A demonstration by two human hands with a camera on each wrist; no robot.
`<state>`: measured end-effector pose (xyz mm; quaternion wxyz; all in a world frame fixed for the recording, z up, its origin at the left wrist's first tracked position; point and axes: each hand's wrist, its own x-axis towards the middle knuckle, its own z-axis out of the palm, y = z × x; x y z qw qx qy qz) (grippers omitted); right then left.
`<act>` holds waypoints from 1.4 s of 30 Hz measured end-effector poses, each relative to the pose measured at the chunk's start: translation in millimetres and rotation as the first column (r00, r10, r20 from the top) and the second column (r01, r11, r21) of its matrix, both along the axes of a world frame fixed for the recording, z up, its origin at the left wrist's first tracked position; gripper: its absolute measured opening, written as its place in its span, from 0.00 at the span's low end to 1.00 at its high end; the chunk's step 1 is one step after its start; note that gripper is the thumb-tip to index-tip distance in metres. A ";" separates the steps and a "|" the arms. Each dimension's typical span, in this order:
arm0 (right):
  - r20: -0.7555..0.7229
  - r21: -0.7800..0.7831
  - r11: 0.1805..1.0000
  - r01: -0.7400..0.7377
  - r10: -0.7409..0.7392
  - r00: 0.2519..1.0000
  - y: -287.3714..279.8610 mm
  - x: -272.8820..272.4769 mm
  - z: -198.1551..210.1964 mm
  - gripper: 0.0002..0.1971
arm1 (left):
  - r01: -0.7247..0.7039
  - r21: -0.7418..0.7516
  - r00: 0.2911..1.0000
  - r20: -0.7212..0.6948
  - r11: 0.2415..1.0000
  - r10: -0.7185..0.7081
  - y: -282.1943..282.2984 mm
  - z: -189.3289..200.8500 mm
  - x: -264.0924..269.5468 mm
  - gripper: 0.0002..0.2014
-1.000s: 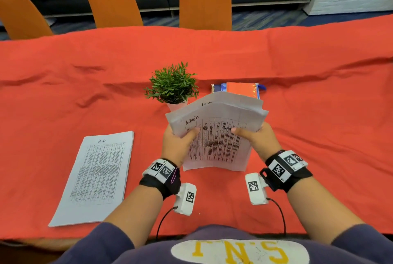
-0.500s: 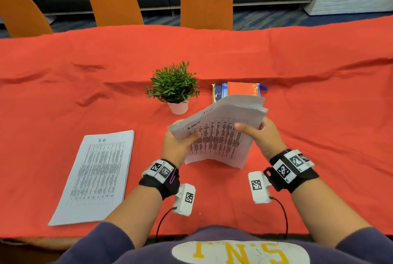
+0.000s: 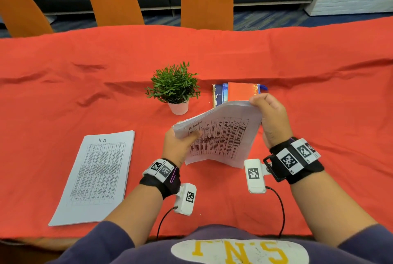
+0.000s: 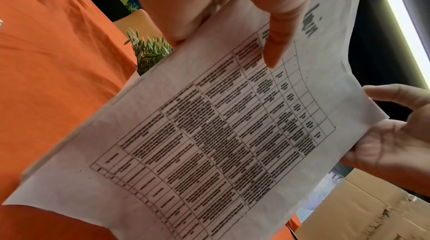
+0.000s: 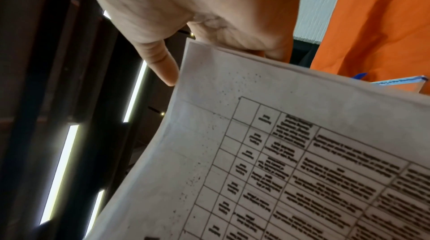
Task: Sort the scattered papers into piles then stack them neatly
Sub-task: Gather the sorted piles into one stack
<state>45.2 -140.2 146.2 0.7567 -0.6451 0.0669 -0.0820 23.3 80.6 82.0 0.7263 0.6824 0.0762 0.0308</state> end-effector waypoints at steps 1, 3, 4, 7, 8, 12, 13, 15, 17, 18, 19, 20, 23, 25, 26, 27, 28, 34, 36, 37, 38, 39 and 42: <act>-0.005 -0.010 1.000 0.009 -0.009 1.000 -1.0 1.0 -1.3 0.02 | 0.000 0.007 1.000 -0.005 1.000 0.000 0.4 -0.2 0.4 0.16; -0.009 -0.022 1.000 0.013 -0.013 1.000 -1.8 2.1 -2.3 0.01 | 0.008 0.023 1.000 -0.011 1.000 -0.007 0.4 0.2 0.3 0.16; -0.003 -0.024 1.000 0.011 -0.011 1.000 -1.6 2.3 -2.6 0.01 | 0.011 0.022 1.000 -0.013 1.000 -0.011 -0.1 0.6 0.2 0.16; 0.028 -0.059 0.998 -0.007 0.009 1.000 -0.8 1.9 -4.2 0.07 | 0.017 0.020 1.000 -0.016 1.000 -0.016 -0.5 0.1 0.3 0.16; 0.029 -0.074 0.997 -0.005 0.007 1.000 -0.4 1.5 -3.6 0.08 | 0.015 0.024 1.000 -0.017 1.000 -0.014 -0.8 -0.3 0.7 0.16; 0.054 -0.006 0.998 -0.056 0.056 0.997 -5.4 0.7 -8.5 0.16 | 0.014 0.033 0.999 -0.029 0.999 -0.013 -2.5 2.1 1.9 0.15; 0.058 0.005 0.996 -0.094 0.094 0.994 -7.8 -0.2 -12.2 0.21 | 0.023 0.037 0.999 -0.025 0.999 -0.022 -2.5 3.0 2.8 0.13; 0.032 0.005 0.989 -0.148 0.148 0.988 -10.1 -3.6 -21.5 0.31 | 0.053 0.042 0.998 -0.018 0.998 -0.052 -3.1 5.9 5.0 0.13; -0.013 0.001 0.989 -0.150 0.150 0.989 -8.5 -5.7 -31.9 0.34 | 0.072 0.045 0.997 -0.017 0.996 -0.071 -5.3 8.4 7.9 0.14; -0.023 0.009 0.991 -0.131 0.131 0.991 -6.6 -5.7 -35.1 0.31 | 0.064 0.044 0.998 -0.023 0.997 -0.063 -7.0 9.6 9.2 0.14; -0.025 0.012 0.994 -0.109 0.109 0.994 -5.1 -5.3 -35.6 0.26 | 0.051 0.035 0.998 -0.028 0.998 -0.050 -8.5 11.2 10.0 0.15; -0.022 0.007 0.995 -0.098 0.098 0.995 -3.5 -5.1 -33.7 0.22 | 0.035 0.023 0.999 -0.032 0.999 -0.034 -9.1 13.4 10.3 0.15; 0.001 -0.025 0.993 -0.114 0.114 0.993 -8.1 -6.0 -27.2 0.20 | 0.015 -0.022 1.000 -0.027 1.000 -0.016 -2.6 16.4 9.9 0.15; -0.010 -0.041 0.986 -0.161 0.161 0.987 -15.4 -8.0 -29.4 0.23 | 0.038 -0.020 0.999 -0.005 0.999 -0.039 3.4 15.4 7.8 0.15; -0.038 -0.046 0.981 -0.189 0.187 0.982 -17.9 -8.6 -33.7 0.25 | 0.056 0.006 0.998 0.005 0.998 -0.056 4.9 13.3 6.7 0.15; -0.067 -0.046 0.976 -0.214 0.211 0.975 -18.7 -8.9 -38.2 0.27 | 0.079 0.034 0.997 0.019 0.996 -0.080 4.6 11.4 5.0 0.15; -0.082 -0.044 0.972 -0.231 0.227 0.970 -17.1 -9.1 -42.6 0.29 | 0.098 0.061 0.995 0.027 0.993 -0.100 2.9 9.8 3.4 0.13; -0.034 -0.067 0.977 -0.203 0.202 0.979 -7.3 -8.5 -38.1 0.17 | 0.027 0.045 0.996 0.078 0.999 -0.030 -7.8 19.8 1.8 0.16; -0.052 -0.067 0.969 -0.238 0.235 0.971 -10.8 -8.8 -40.7 0.15 | -0.048 0.027 0.997 0.064 0.999 0.046 -5.9 23.2 5.2 0.14; -0.066 -0.072 0.964 -0.255 0.251 0.966 -13.3 -8.9 -43.0 0.14 | -0.082 0.015 0.995 0.064 0.997 0.081 -4.0 26.4 7.3 0.12; -0.086 -0.085 0.959 -0.269 0.262 0.961 -17.3 -8.8 -48.6 0.14 | -0.112 -0.019 0.992 0.064 0.994 0.113 -1.4 29.6 9.4 0.11; -0.114 -0.102 0.954 -0.281 0.269 0.956 -21.6 -9.2 -55.3 0.14 | -0.132 -0.082 0.988 0.071 0.988 0.138 2.1 33.8 11.7 0.10; -0.217 -0.167 0.961 -0.222 0.184 0.959 -37.5 -15.5 -77.0 0.14 | -0.186 -0.307 0.972 0.083 0.934 0.221 11.8 49.0 18.4 0.12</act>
